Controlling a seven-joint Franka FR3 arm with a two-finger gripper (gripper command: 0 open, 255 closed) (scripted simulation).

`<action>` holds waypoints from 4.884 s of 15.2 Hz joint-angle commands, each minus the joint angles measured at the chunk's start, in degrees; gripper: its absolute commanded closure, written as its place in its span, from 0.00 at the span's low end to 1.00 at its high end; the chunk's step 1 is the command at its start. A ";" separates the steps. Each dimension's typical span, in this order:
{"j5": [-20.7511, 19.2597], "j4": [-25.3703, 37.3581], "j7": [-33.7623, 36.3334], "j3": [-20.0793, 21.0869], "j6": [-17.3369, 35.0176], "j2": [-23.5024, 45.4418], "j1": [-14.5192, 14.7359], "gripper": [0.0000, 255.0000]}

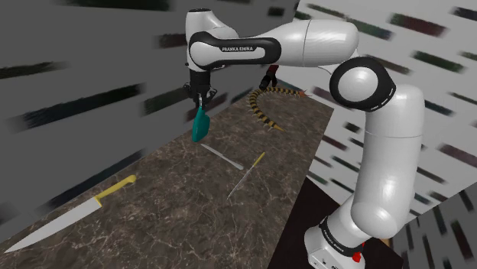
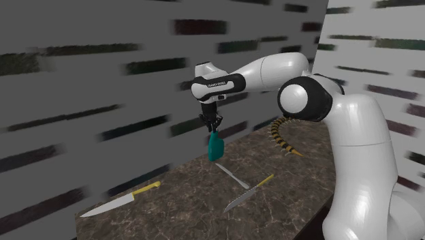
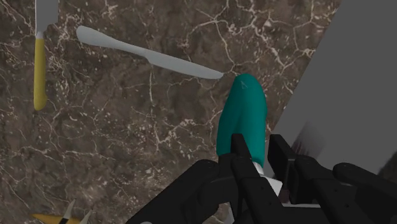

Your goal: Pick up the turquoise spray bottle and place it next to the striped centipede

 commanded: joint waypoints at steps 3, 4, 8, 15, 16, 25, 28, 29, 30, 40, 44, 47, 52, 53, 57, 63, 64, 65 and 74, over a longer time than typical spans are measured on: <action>0.00 0.00 0.00 0.00 -0.01 0.00 0.00 1.00; 0.00 -0.01 0.00 0.00 0.00 0.00 0.00 1.00; 0.21 1.75 -0.34 0.10 -2.07 -0.36 0.13 1.00; 0.52 6.66 -1.10 0.27 -7.19 -0.70 0.61 1.00; 0.54 7.46 -1.21 0.28 -7.96 -0.68 0.71 1.00; 0.37 16.22 -2.18 0.28 -15.50 0.41 1.95 1.00; 0.16 19.67 -2.51 0.21 -18.13 1.19 2.53 1.00; 0.74 16.86 -3.33 0.23 -17.35 -0.99 1.15 1.00; 1.30 14.33 -4.20 0.23 -16.70 -3.02 -0.18 1.00; 6.17 -1.58 -15.41 -2.22 -14.25 -18.58 -10.82 1.00; 7.50 -4.79 -20.57 -4.12 -14.58 -22.96 -14.14 1.00; 8.21 -6.29 -24.54 -5.75 -15.14 -25.60 -16.42 1.00; 8.91 -7.19 -31.26 -8.80 -16.54 -28.78 -19.90 1.00; 8.98 -7.14 -32.61 -9.43 -16.87 -29.23 -20.58 1.00; 9.14 -6.16 -38.04 -12.02 -18.38 -30.40 -23.20 1.00; 9.14 -2.29 -46.24 -15.98 -21.12 -30.23 -27.07 1.00; 9.14 -1.35 -47.62 -16.65 -21.64 -29.96 -27.71 1.00; 9.14 -0.31 -49.01 -17.31 -22.18 -29.62 -28.36 1.00; 9.86 14.35 -61.69 -23.02 -28.56 -22.73 -34.75 1.00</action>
